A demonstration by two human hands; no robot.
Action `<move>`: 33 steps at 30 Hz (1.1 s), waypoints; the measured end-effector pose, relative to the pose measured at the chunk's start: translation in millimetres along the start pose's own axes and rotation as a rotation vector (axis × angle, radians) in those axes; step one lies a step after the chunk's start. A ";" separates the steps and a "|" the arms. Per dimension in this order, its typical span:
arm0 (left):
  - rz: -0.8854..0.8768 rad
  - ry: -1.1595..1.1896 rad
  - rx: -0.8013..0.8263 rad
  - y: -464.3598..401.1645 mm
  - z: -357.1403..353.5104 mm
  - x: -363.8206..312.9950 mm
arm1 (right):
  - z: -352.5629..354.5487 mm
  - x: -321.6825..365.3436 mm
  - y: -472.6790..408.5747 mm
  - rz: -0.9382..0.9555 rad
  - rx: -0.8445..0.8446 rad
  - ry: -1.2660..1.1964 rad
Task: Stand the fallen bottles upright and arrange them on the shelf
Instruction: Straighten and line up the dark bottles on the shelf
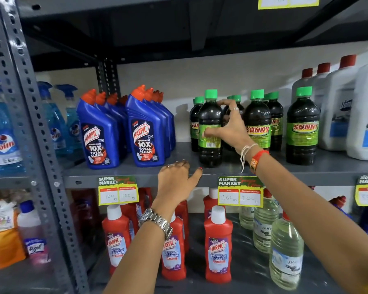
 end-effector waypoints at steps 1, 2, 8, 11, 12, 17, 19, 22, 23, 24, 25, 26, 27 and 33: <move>-0.007 -0.005 -0.009 0.5 0.1 -0.2 | -3.9 -1.5 1.5 0.014 0.013 -0.012; -0.012 -0.006 -0.013 0.9 0.4 -0.7 | -7.0 -3.2 2.0 0.030 0.019 -0.026; -0.013 0.001 -0.011 -0.2 0.4 -0.8 | -14.0 -9.8 1.5 0.076 0.071 -0.043; -0.013 -0.014 -0.017 0.1 0.6 -0.8 | -13.5 -10.0 13.0 0.075 -0.035 0.142; -0.011 -0.015 -0.022 -0.1 0.8 -0.8 | -14.4 -10.3 17.8 0.053 -0.069 0.223; 0.004 -0.003 -0.031 0.1 1.3 -1.0 | -18.1 -8.7 20.9 -0.018 -0.003 0.369; 0.001 0.008 -0.025 0.5 1.7 -1.3 | -19.0 -17.0 14.8 -0.122 0.104 0.247; -0.002 0.015 -0.015 1.2 2.4 -2.4 | -21.7 -30.6 13.0 -0.251 0.233 -0.070; -0.001 0.019 -0.014 1.2 2.4 -2.5 | -21.6 -30.8 15.2 -0.260 0.271 -0.161; -0.001 0.024 -0.015 1.3 2.2 -2.6 | -20.6 -29.0 18.1 -0.265 0.313 -0.233; -0.001 0.025 -0.018 1.6 1.9 -2.4 | -19.2 -27.7 20.1 -0.268 0.335 -0.285; -0.002 0.025 -0.022 1.9 1.5 -2.0 | -17.8 -27.5 20.7 -0.265 0.344 -0.308; -0.002 0.025 -0.028 1.8 1.0 -1.3 | -17.3 -26.9 20.3 -0.258 0.338 -0.320; 0.002 0.018 -0.041 0.5 0.4 -0.1 | -17.9 -18.3 21.9 -0.107 0.190 0.206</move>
Point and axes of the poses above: each hand's wrist, its own y-axis away from the middle knuckle, its own z-axis out of the back of the hand, x = y × z, the point moved 5 cm from there along -y, towards the middle knuckle, and after that the axes turned 15 degrees about y, right-handed, at the moved point
